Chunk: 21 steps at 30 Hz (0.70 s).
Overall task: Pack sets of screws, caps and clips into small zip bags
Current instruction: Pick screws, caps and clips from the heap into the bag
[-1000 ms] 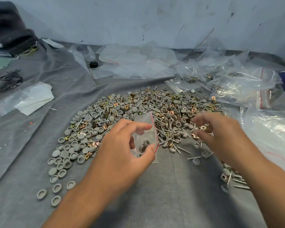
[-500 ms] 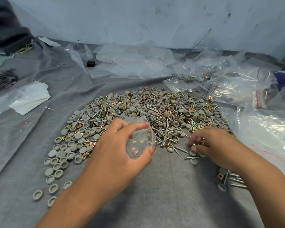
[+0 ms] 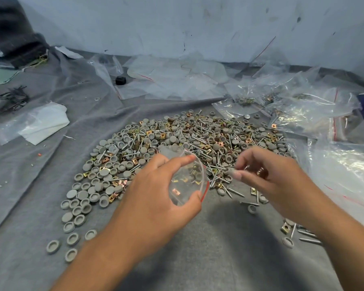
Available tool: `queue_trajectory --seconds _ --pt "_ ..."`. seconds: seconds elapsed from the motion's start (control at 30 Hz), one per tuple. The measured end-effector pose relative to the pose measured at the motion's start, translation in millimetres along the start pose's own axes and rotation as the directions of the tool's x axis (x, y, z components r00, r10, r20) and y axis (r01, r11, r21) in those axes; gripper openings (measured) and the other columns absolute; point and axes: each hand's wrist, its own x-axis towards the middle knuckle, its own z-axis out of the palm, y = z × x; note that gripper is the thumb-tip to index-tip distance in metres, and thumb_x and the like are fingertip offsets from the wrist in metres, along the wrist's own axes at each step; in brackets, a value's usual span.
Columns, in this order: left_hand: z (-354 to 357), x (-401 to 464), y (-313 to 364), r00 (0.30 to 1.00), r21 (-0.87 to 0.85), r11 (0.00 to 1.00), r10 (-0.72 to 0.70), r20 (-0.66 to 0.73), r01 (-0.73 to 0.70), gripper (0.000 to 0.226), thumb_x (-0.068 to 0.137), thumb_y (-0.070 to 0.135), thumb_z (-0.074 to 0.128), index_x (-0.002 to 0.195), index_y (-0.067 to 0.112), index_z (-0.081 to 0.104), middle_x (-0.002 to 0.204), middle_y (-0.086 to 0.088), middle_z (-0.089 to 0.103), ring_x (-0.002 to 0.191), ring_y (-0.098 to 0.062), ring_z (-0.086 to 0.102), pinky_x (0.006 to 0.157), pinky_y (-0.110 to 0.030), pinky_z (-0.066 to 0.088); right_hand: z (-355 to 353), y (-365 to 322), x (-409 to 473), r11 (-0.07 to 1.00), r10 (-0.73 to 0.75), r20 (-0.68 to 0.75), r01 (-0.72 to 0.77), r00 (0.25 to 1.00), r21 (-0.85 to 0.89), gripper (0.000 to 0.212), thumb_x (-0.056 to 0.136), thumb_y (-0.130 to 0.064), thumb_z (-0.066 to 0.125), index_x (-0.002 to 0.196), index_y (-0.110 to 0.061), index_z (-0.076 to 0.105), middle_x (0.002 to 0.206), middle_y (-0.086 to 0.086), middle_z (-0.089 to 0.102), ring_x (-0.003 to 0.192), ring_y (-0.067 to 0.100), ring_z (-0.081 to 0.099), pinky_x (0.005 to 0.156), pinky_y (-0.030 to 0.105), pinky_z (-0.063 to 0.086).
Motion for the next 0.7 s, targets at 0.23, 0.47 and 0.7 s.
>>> queue_trajectory --seconds 0.23,0.47,0.7 --pt "4 1 3 1.0 -0.016 1.0 0.001 0.01 -0.001 0.068 0.075 0.066 0.053 0.139 0.045 0.051 0.1 0.036 0.043 0.094 0.01 0.048 0.071 -0.013 0.034 28 -41 0 0.918 -0.394 -0.162 0.397 0.905 -0.017 0.01 0.09 -0.029 0.07 0.097 -0.022 0.07 0.094 -0.019 0.062 0.079 0.002 0.058 0.072 0.011 0.043" --pt "-6 2 9 0.983 -0.117 0.992 0.028 -0.184 -0.05 0.051 0.078 0.053 0.058 0.126 0.038 0.061 0.098 0.033 0.056 0.096 0.008 0.055 0.077 -0.004 0.039 -6 15 4 0.965 0.12 0.104 -0.091 0.987 -0.247 0.014 0.085 -0.041 0.076 0.082 -0.045 0.063 0.084 -0.022 0.065 0.076 -0.002 0.059 0.064 0.017 0.044" --pt "-10 1 13 0.914 -0.186 0.975 0.033 -0.404 -0.118 0.039 0.083 0.039 0.056 0.122 0.037 0.058 0.095 0.019 0.059 0.085 -0.005 0.057 0.072 -0.009 0.04 5 26 1 0.915 0.275 0.35 -0.132 0.896 -0.381 0.016 0.088 -0.038 0.076 0.09 -0.04 0.061 0.077 -0.036 0.065 0.073 -0.013 0.059 0.066 0.023 0.051"
